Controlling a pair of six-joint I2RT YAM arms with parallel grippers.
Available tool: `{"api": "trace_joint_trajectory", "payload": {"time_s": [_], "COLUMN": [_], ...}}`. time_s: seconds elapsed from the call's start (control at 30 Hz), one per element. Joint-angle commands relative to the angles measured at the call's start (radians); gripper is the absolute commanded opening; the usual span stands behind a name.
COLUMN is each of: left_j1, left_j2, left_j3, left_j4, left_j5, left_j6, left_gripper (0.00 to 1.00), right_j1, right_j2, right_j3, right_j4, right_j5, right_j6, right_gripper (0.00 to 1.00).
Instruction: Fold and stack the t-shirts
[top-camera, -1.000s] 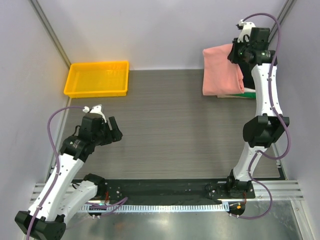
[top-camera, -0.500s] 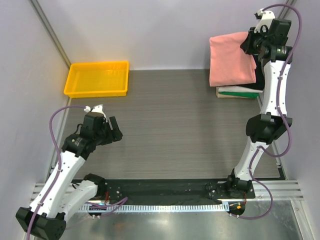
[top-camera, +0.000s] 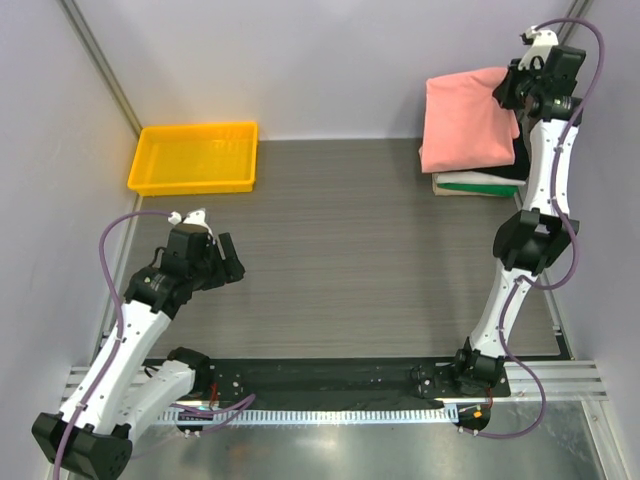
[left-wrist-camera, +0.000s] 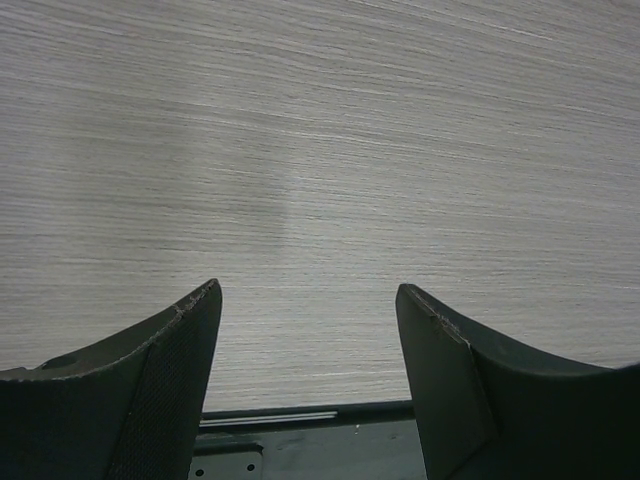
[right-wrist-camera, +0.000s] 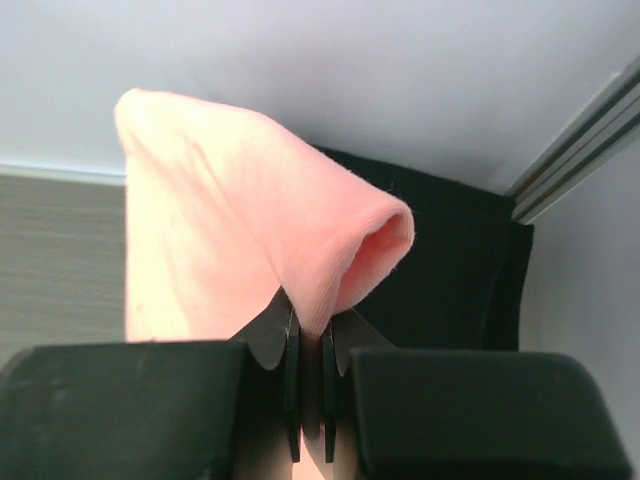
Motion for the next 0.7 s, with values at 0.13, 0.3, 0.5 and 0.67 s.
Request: {"api": "trace_joint_trajectory", "payload": {"time_s": [0.13, 0.3, 0.5, 0.67], "left_j1": [0.000, 0.000, -0.001, -0.001], "left_j2": [0.011, 0.023, 0.031, 0.036], "left_j3": [0.009, 0.009, 0.011, 0.011], "left_j4": [0.024, 0.022, 0.019, 0.016], "left_j5": [-0.021, -0.029, -0.035, -0.043], "left_j6": [0.001, -0.001, -0.002, -0.005], "left_gripper": [0.71, 0.71, 0.71, 0.71], "right_j1": [-0.036, -0.047, -0.048, -0.048], "right_j2": [0.099, 0.182, 0.259, 0.331], "right_j3": [0.064, 0.068, 0.061, 0.067], "right_j4": [0.273, 0.371, 0.512, 0.608], "right_j5": [0.049, 0.116, 0.196, 0.230], "right_j6": [0.027, 0.037, 0.028, 0.030], "right_gripper": [0.01, 0.01, 0.01, 0.01]}}
